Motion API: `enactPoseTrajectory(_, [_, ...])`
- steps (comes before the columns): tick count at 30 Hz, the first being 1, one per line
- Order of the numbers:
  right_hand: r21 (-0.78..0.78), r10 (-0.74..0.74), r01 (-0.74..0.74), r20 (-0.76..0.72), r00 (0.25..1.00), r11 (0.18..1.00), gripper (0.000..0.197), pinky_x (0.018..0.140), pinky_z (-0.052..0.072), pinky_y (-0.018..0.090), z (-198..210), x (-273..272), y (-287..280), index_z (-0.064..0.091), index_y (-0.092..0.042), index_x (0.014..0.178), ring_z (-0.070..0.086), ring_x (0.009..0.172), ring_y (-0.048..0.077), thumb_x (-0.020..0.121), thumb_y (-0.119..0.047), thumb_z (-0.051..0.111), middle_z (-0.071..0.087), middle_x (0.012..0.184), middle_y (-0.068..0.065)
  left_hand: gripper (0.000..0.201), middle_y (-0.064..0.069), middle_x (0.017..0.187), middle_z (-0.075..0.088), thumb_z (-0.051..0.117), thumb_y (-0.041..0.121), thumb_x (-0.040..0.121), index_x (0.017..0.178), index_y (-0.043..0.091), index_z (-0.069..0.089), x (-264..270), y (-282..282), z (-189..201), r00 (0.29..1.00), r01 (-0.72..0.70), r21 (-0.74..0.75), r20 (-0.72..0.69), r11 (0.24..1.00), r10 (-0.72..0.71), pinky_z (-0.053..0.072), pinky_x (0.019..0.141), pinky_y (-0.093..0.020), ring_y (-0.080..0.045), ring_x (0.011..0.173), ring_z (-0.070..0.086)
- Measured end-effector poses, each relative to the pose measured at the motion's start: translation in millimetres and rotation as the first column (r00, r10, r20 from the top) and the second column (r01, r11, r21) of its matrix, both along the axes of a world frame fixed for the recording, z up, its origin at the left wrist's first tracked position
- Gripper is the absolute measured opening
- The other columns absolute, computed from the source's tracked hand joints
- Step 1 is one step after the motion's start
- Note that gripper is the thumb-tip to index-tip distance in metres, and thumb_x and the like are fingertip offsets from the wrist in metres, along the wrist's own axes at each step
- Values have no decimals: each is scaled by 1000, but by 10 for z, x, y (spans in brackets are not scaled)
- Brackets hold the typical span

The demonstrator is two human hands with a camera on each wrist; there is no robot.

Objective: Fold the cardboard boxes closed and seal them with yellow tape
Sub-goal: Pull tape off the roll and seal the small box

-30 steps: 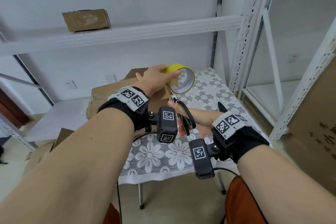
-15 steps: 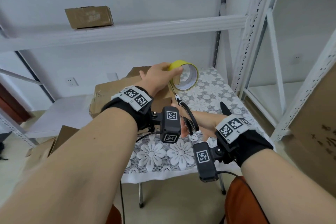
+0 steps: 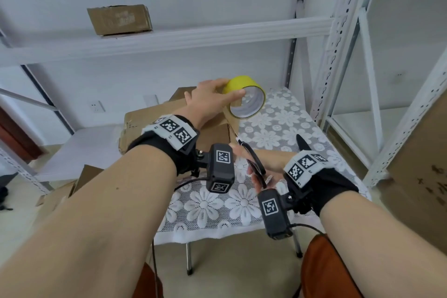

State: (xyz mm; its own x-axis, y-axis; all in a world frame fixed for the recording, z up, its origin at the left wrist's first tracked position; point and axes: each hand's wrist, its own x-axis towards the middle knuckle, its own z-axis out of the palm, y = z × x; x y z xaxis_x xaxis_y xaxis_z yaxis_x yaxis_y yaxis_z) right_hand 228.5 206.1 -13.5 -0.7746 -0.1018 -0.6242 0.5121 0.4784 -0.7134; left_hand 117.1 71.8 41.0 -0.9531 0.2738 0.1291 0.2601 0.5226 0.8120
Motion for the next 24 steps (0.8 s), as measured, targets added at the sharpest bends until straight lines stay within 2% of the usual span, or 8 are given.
enactPoseTrajectory(4, [68, -133, 140, -92, 987, 988, 68, 46, 41, 19, -45, -119, 25, 51, -14, 75, 48, 48, 17, 67, -82, 54, 48, 56, 3, 94, 13, 128, 62, 48, 92, 44, 123, 44, 62, 135, -20, 125, 999, -22, -50, -51, 999, 19, 5, 119, -50, -15, 133, 44])
enactPoseTrajectory(7, [252, -220, 275, -227, 949, 928, 48, 47, 40, 22, -177, -184, 82, 52, -7, 85, 47, 49, 15, 88, -55, 55, 50, 63, 5, 95, 9, 128, 61, 45, 92, 46, 126, 43, 61, 127, -31, 112, 997, -34, -86, -66, 996, 28, 10, 119, -48, -18, 133, 42])
enactPoseTrajectory(11, [303, -242, 301, -217, 946, 904, 37, 44, 37, 21, -270, -203, 128, 52, -2, 76, 50, 49, 18, 87, -36, 61, 60, 66, 12, 97, 8, 122, 64, 42, 94, 46, 126, 43, 60, 89, -13, 85, 993, -67, -189, -108, 980, 47, 12, 117, -47, -19, 130, 45])
enactPoseTrajectory(15, [319, -272, 381, -337, 901, 868, 23, 45, 37, 17, -190, -194, 181, 50, -7, 72, 50, 52, 15, 91, -20, 54, 52, 63, 3, 70, 5, 133, 58, 58, 78, 73, 131, 40, 57, 113, -10, 89, 986, -98, -257, -154, 962, 60, 10, 117, -45, -24, 135, 38])
enactPoseTrajectory(17, [191, -326, 470, -502, 801, 862, 23, 73, 49, 26, -151, -248, 204, 56, -6, 98, 61, 81, 20, 89, -26, 59, 56, 86, 3, 68, 3, 137, 54, 58, 76, 75, 133, 40, 55, 119, -2, 83, 984, -107, -297, -170, 949, 58, 9, 118, -47, -26, 137, 36])
enactPoseTrajectory(19, [-88, -447, 499, -595, 668, 862, 56, 95, 48, 40, -83, -299, 169, 44, -11, 129, 60, 104, 21, 83, -36, 66, 57, 111, 1, 70, 1, 138, 53, 56, 79, 73, 132, 41, 55, 124, 4, 72, 983, -106, -324, -175, 940, 51, 9, 118, -49, -26, 137, 36])
enactPoseTrajectory(22, [-275, -506, 443, -643, 575, 853, 67, 84, 55, 45, 53, -374, 72, 38, -20, 134, 68, 91, 23, 79, -44, 67, 63, 110, 6, 70, -2, 142, 48, 57, 80, 72, 132, 44, 53, 153, 11, 68, 982, -115, -369, -184, 922, 49, 7, 118, -51, -26, 139, 33])
enactPoseTrajectory(24, [-303, -521, 441, -653, 550, 845, 44, 72, 58, 45, 136, -430, 37, 44, -21, 128, 70, 77, 30, 90, -38, 59, 64, 103, 12, 69, -2, 144, 44, 60, 78, 71, 132, 46, 53, 203, 24, 77, 981, -114, -386, -189, 916, 43, 5, 119, -51, -26, 140, 30])
